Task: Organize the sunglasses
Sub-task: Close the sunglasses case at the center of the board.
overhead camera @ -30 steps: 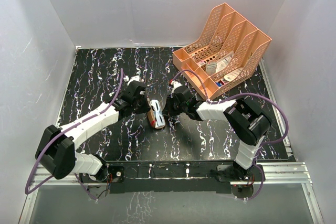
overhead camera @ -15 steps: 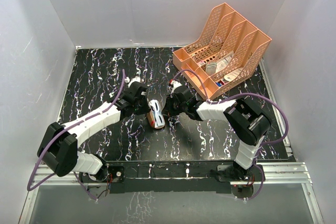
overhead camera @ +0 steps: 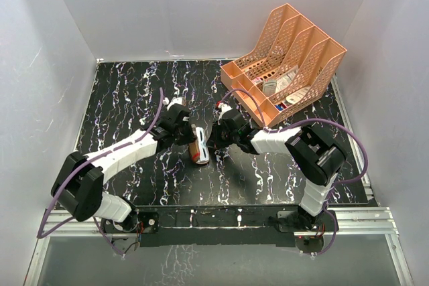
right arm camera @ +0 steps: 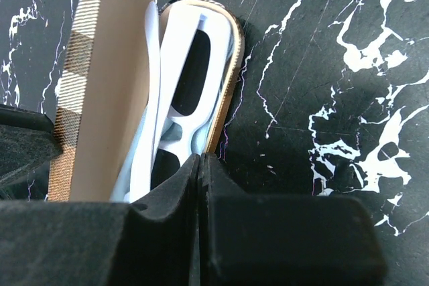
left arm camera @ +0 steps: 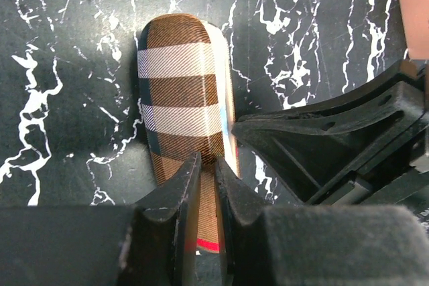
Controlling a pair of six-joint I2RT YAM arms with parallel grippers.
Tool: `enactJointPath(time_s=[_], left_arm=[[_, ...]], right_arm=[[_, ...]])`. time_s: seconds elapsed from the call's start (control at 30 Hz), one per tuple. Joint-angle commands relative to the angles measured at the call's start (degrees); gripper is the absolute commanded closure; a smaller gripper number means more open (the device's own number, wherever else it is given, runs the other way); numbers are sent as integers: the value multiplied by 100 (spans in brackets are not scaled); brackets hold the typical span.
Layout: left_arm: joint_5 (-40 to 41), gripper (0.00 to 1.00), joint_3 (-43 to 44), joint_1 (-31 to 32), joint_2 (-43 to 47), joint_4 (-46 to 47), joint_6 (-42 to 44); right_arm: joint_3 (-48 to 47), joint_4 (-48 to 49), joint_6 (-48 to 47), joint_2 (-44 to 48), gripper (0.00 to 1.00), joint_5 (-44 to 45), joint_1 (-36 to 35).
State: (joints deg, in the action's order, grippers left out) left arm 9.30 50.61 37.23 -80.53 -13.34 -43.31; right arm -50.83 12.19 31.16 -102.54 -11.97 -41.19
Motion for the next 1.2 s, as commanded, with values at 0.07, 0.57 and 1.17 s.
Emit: enactJointPath(time_s=[0.07,0.57,1.17], left_arm=[[-67,88,-212,29,-327,38,41],[23,88,-131,163,-476,42,89],[583,73,58,289,795,-511,263]], right_arm=[[-30,345,13,-80,100,-78,-18],[-17,319,4,-25,100,-76,-19],[214,307,-22,230,85,-4,-19]])
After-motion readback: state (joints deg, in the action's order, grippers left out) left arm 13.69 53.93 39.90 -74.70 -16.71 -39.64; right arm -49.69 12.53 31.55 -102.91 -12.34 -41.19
